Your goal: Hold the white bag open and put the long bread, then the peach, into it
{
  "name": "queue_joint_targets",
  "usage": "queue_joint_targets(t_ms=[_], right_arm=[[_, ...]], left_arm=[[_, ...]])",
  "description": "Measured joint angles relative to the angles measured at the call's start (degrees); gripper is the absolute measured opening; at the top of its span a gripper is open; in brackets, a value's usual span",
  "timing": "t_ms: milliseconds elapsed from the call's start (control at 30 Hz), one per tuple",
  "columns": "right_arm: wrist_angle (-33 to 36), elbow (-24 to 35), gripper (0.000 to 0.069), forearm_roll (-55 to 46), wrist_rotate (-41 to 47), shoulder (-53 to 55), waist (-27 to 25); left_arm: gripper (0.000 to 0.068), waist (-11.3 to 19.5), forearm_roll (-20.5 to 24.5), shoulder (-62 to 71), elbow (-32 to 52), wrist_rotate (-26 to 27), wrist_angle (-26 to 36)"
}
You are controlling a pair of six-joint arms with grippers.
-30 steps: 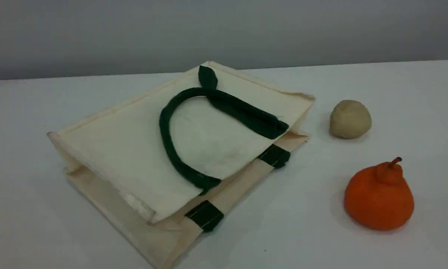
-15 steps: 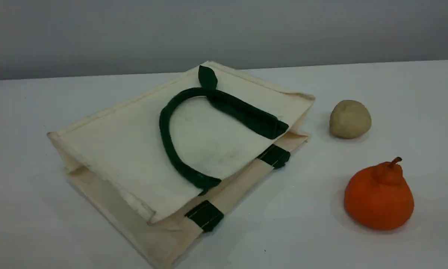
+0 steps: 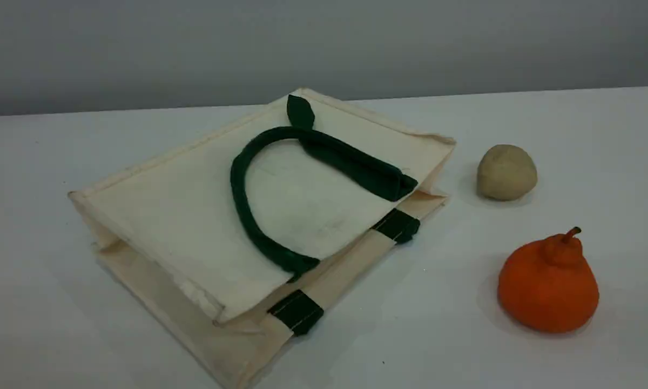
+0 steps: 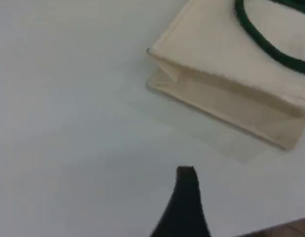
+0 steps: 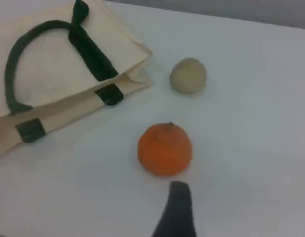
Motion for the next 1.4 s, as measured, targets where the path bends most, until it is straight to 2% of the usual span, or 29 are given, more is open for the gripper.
queue_joint_targets(t_ms=[367, 1400], right_arm=[[0.00, 0.00, 0.0550, 0.00, 0.00, 0.00, 0.00], [0.12, 0.00, 0.0550, 0.08, 0.00, 0.00, 0.00]], left_arm=[[0.0568, 0.00, 0.27, 0.00, 2.55, -1.04, -3.36], [0.0568, 0.00, 0.34, -0.12, 2.47, -1.24, -3.37]])
